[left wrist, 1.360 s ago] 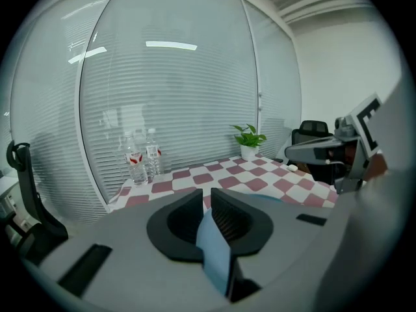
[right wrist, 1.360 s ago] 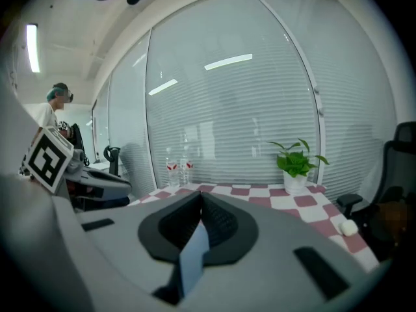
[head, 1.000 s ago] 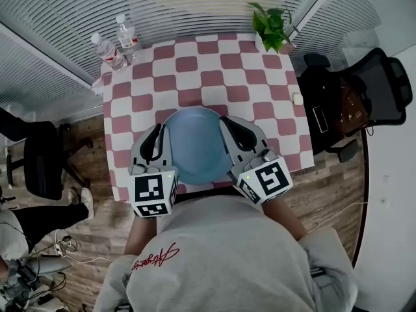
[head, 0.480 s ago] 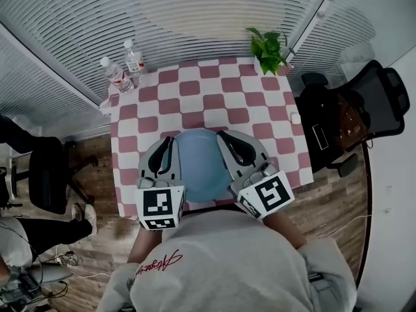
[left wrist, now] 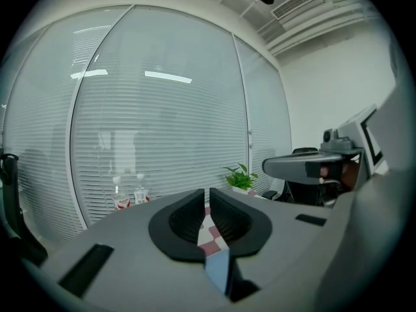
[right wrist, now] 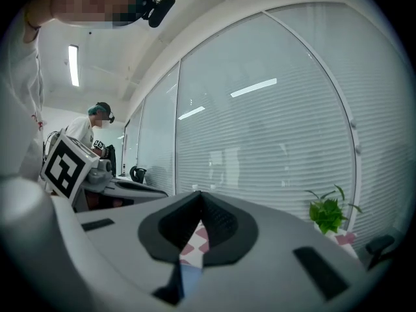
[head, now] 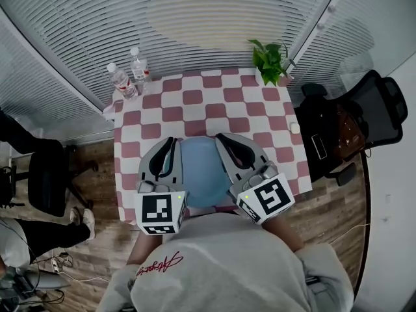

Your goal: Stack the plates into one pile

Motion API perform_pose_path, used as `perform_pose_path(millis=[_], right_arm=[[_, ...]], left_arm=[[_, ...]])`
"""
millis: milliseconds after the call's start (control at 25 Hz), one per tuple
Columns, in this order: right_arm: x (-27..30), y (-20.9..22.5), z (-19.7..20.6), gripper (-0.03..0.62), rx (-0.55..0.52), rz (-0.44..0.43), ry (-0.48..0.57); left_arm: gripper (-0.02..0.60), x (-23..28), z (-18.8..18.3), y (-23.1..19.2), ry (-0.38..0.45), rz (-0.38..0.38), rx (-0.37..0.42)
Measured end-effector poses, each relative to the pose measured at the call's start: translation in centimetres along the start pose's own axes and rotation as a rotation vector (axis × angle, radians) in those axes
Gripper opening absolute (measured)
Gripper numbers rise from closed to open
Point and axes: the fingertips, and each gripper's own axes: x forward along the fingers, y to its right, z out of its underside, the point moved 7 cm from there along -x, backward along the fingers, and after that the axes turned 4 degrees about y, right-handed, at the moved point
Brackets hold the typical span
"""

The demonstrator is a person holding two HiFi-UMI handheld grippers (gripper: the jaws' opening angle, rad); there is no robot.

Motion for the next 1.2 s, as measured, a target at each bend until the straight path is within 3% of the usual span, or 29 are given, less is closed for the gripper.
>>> perform_pose_path(millis=[120,280,1200], right_arm=[[0.0,-0.3,-0.7,0.011,-0.057,0.020,0.004],[-0.1,-0.4,-1.5,0.011,-0.006,0.010,0.037],[0.0,-2.6,-2.3,0.011,-0.026,0.049,0.049]], left_arm=[[0.035,-0.2,-0.4,-0.2,0.013,-0.002,0.004],[0.035,-0.5,-1.1,-0.5,0.035,-0.002,0.008],[0.021,-2.2,-1.6,-1.9,0.076,0.020,0.006]])
